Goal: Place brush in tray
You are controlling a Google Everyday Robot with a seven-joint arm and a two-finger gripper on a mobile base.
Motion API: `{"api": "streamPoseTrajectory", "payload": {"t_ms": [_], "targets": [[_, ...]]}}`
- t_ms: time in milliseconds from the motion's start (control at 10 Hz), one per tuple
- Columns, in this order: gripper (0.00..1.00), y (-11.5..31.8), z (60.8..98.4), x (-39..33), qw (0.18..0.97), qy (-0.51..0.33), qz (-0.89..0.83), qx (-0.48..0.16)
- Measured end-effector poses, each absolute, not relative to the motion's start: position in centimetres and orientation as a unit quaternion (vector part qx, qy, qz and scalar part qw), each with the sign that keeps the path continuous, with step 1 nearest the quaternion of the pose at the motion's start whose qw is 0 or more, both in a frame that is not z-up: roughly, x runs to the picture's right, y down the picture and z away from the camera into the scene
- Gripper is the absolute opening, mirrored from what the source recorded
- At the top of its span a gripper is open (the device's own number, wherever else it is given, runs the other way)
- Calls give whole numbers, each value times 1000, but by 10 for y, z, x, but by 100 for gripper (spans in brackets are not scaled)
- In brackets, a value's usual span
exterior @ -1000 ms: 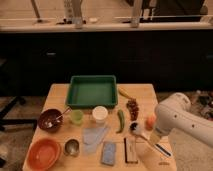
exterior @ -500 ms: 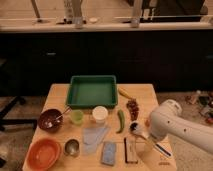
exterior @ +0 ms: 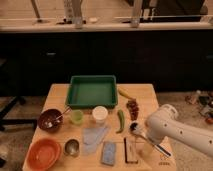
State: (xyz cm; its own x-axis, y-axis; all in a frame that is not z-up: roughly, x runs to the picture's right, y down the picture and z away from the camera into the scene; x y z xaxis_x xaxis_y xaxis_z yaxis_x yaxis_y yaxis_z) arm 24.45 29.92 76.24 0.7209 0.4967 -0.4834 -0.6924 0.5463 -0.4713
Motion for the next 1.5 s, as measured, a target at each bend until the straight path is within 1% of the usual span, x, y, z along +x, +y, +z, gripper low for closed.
{"api": "streamPoseTrajectory", "payload": {"t_ms": [400, 900, 1000, 1200, 1400, 1500], "targets": [[80, 292, 778, 244, 866, 139, 341, -339], [80, 299, 793, 243, 863, 139, 331, -355], [77, 300, 794, 244, 863, 139, 330, -357], [58, 300, 795, 245, 863, 138, 328, -359], [37, 300, 795, 246, 863, 137, 327, -359], [25, 298, 794, 246, 863, 136, 328, -359]]}}
